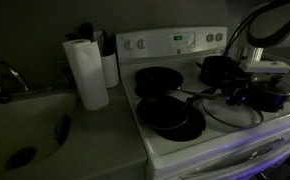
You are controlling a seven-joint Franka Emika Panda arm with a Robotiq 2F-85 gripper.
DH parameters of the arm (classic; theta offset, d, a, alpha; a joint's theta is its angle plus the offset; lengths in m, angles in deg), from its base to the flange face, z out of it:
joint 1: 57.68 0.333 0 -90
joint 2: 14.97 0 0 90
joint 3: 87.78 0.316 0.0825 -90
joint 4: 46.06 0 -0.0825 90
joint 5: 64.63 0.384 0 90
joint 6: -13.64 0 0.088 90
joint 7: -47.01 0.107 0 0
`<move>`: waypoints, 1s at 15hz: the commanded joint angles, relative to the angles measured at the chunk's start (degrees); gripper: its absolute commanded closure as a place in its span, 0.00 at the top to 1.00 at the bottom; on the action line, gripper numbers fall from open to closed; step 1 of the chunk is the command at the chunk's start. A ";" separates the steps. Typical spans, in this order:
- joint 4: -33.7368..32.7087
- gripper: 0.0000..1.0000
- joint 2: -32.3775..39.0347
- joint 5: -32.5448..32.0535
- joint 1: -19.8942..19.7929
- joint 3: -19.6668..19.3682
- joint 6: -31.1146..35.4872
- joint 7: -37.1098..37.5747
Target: Take the lid from the pot on the right back stove plate and put it on the stove
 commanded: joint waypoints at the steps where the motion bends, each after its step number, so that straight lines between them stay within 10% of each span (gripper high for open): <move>1: -4.98 0.14 5.90 0.69 0.72 -0.47 0.13 -2.33; 12: -0.28 0.14 1.36 -4.61 3.84 2.53 1.79 6.93; 14: 0.92 0.64 -0.79 -5.11 4.03 3.07 2.40 8.38; 15: 1.43 0.65 -1.78 -5.42 4.18 3.39 2.40 8.91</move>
